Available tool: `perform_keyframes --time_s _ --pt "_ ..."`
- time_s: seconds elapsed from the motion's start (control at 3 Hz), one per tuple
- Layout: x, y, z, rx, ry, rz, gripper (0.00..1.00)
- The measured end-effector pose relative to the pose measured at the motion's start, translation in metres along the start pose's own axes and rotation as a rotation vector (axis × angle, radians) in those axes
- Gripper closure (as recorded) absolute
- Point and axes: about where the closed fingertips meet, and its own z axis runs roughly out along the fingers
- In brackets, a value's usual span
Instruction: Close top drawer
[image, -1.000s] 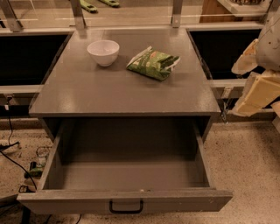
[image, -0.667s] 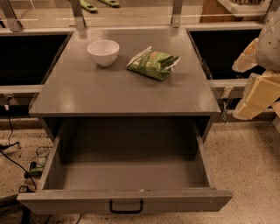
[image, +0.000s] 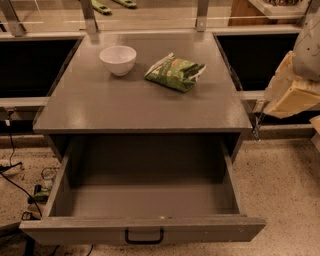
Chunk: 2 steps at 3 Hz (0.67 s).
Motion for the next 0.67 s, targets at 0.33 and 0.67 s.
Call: perform_keyframes --time_s 0.33,0.67 --pt "0.0013 0.0000 -0.0019 0.009 -0.005 0.002 0.93" --pt "0.0080 0.0003 -0.0115 0.053 -0.030 0.009 1.00"
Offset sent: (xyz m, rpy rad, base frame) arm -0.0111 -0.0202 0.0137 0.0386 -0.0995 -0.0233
